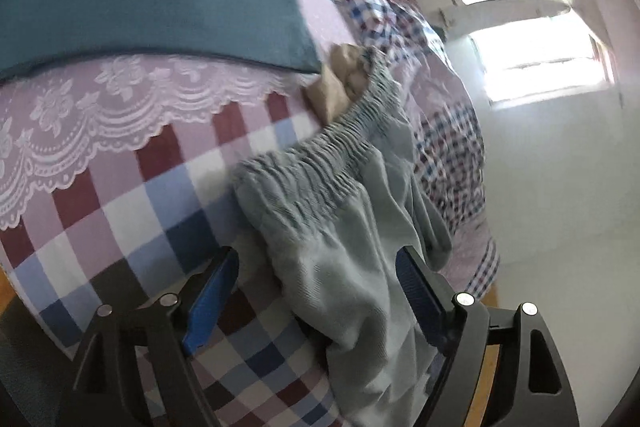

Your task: Fold clothes

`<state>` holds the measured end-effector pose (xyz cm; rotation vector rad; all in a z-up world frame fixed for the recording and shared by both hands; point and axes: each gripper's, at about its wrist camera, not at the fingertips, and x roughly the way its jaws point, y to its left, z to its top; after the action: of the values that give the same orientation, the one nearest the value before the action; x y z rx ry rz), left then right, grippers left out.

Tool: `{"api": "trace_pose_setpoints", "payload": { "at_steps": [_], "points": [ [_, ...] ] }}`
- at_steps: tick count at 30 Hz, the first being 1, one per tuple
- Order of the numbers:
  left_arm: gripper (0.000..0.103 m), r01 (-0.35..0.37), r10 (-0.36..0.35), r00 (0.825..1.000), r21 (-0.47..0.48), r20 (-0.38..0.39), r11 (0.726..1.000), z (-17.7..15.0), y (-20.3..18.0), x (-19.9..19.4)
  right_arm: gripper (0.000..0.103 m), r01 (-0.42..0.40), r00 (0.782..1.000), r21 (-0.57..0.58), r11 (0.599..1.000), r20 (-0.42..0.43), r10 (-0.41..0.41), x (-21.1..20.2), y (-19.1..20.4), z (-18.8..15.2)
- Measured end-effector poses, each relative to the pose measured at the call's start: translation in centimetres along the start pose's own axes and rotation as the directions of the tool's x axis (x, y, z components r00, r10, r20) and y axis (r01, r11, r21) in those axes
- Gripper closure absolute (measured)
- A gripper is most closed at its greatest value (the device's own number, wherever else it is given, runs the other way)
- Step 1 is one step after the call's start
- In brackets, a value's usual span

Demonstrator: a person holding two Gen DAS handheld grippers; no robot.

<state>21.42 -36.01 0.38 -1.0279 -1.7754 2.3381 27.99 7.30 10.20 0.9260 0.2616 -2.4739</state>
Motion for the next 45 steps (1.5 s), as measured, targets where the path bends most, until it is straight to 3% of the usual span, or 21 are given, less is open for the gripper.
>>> {"api": "trace_pose_setpoints", "payload": {
  "at_steps": [3, 8, 11, 16, 21, 24, 26, 29, 31, 34, 37, 39, 41, 43, 45],
  "points": [
    [0.019, 0.027, -0.026, 1.000, -0.052, 0.009, 0.998, 0.4, 0.7, 0.2, 0.036, -0.017, 1.000, -0.019, 1.000, 0.001, 0.017, 0.7, 0.9, 0.2],
    [0.020, 0.056, -0.056, 0.998, -0.016, -0.002, 0.998, 0.4, -0.1, 0.9, 0.036, -0.043, 0.999, -0.019, 0.999, -0.018, 0.042, 2.3, 1.8, 0.2],
    [0.034, 0.070, -0.070, 0.997, 0.001, -0.012, 0.998, 0.7, -0.6, 1.6, 0.036, -0.049, 0.998, -0.021, 0.999, -0.031, 0.049, 2.9, 1.9, 0.0],
    [0.036, 0.060, -0.060, 0.998, -0.024, 0.011, 0.998, 1.2, -0.5, 2.5, 0.036, -0.074, 0.996, 0.029, 0.997, -0.042, 0.075, 3.4, 1.2, 0.1],
    [0.078, -0.012, 0.013, 0.999, -0.049, 0.033, 0.999, 2.1, 0.0, 3.7, 0.036, -0.080, 0.996, 0.080, 0.994, -0.043, 0.084, 3.6, 0.5, 0.3],
    [0.087, -0.058, 0.058, 0.996, 0.007, 0.074, 0.998, 2.6, -1.2, 3.7, 0.036, -0.081, 0.995, 0.069, 0.994, -0.048, 0.085, 3.8, 0.9, 0.3],
    [0.088, -0.041, 0.033, 0.993, 0.063, 0.116, 0.997, 2.7, -2.5, 3.1, 0.036, -0.080, 0.995, 0.052, 0.995, -0.055, 0.083, 4.0, 1.4, 0.1],
    [0.090, 0.032, -0.063, 0.979, 0.158, 0.193, 0.987, 3.1, -4.8, 1.2, 0.036, -0.083, 0.995, 0.029, 0.996, -0.060, 0.084, 4.1, 1.8, 0.0],
    [0.091, 0.106, -0.164, 0.949, 0.217, 0.268, 0.970, 3.4, -6.6, -0.5, 0.036, -0.082, 0.995, 0.024, 0.996, -0.058, 0.084, 4.1, 1.8, -0.1],
    [0.091, 0.115, -0.205, 0.923, 0.276, 0.327, 0.954, 4.6, -7.6, -2.2, 0.036, -0.082, 0.995, 0.016, 0.996, -0.057, 0.083, 4.1, 1.8, -0.2],
    [0.091, 0.085, -0.155, 0.931, 0.218, 0.331, 0.972, 6.1, -5.7, -1.5, 0.036, -0.089, 0.994, 0.005, 0.996, -0.064, 0.089, 4.2, 2.0, -0.3],
    [0.091, 0.022, -0.053, 0.952, 0.105, 0.300, 0.994, 7.0, -2.9, 0.0, 0.036, -0.089, 0.993, 0.004, 0.996, -0.072, 0.089, 4.5, 2.0, -0.3],
    [0.091, 0.007, -0.008, 0.960, 0.002, 0.279, 1.000, 7.3, -0.8, 0.8, 0.036, -0.091, 0.992, 0.016, 0.996, -0.081, 0.092, 4.7, 1.8, -0.3],
    [0.091, -0.007, 0.007, 0.962, -0.003, 0.273, 1.000, 7.3, -0.6, 1.0, 0.036, -0.092, 0.992, 0.039, 0.995, -0.079, 0.095, 4.5, 1.4, -0.3],
    [0.091, -0.036, 0.008, 0.954, 0.087, 0.298, 0.996, 6.9, -2.3, 0.7, 0.036, -0.089, 0.993, 0.090, 0.992, -0.063, 0.095, 3.9, 0.0, -0.3]
  ]
}}
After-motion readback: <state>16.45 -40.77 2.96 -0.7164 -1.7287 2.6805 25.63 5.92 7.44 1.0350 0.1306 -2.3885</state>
